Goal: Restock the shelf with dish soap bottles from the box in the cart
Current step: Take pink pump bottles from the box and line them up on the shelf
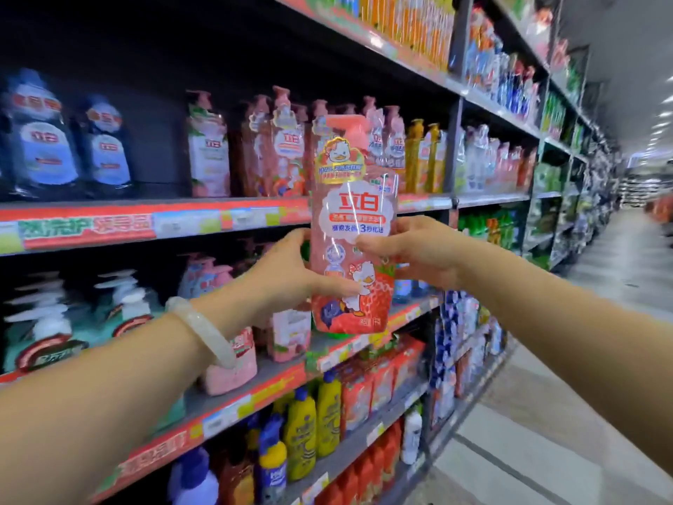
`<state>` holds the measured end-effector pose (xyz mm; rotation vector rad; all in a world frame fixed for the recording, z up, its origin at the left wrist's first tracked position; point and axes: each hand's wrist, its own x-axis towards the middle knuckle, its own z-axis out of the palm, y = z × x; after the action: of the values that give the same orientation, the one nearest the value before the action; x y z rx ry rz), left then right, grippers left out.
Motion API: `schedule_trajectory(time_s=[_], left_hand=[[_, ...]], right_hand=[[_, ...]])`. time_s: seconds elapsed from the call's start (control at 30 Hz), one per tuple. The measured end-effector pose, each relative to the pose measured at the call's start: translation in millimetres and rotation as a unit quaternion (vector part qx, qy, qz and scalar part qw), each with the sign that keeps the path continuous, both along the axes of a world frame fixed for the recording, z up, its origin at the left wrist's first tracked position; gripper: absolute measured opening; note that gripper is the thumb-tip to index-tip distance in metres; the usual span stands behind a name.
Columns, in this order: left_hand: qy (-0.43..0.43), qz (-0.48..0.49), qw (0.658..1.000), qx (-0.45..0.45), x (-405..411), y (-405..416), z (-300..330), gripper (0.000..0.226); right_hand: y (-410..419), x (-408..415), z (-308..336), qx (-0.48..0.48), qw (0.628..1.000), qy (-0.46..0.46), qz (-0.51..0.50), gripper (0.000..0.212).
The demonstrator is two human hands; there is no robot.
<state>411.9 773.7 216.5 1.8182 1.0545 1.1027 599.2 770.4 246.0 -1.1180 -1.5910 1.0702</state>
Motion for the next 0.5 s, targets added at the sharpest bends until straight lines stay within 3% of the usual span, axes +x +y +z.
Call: schedule_trajectory(time_s=[0.17, 0.3, 0.5], left_hand=[[-0.005, 0.001, 0.999, 0.054, 33, 100, 44, 0.079], [-0.016, 0.022, 0.995, 0.091, 55, 169, 83, 0.084], [-0.01, 0.076, 0.989, 0.123, 78, 248, 123, 0.085]], right_hand=[[98, 33, 44, 0.043, 0.999, -0.013, -0.001, 0.02], [165, 49, 82, 0.094, 0.995, 0.01, 0.013, 0.046], [256, 65, 118, 0.161, 0.986, 0.04, 0.018, 0.026]])
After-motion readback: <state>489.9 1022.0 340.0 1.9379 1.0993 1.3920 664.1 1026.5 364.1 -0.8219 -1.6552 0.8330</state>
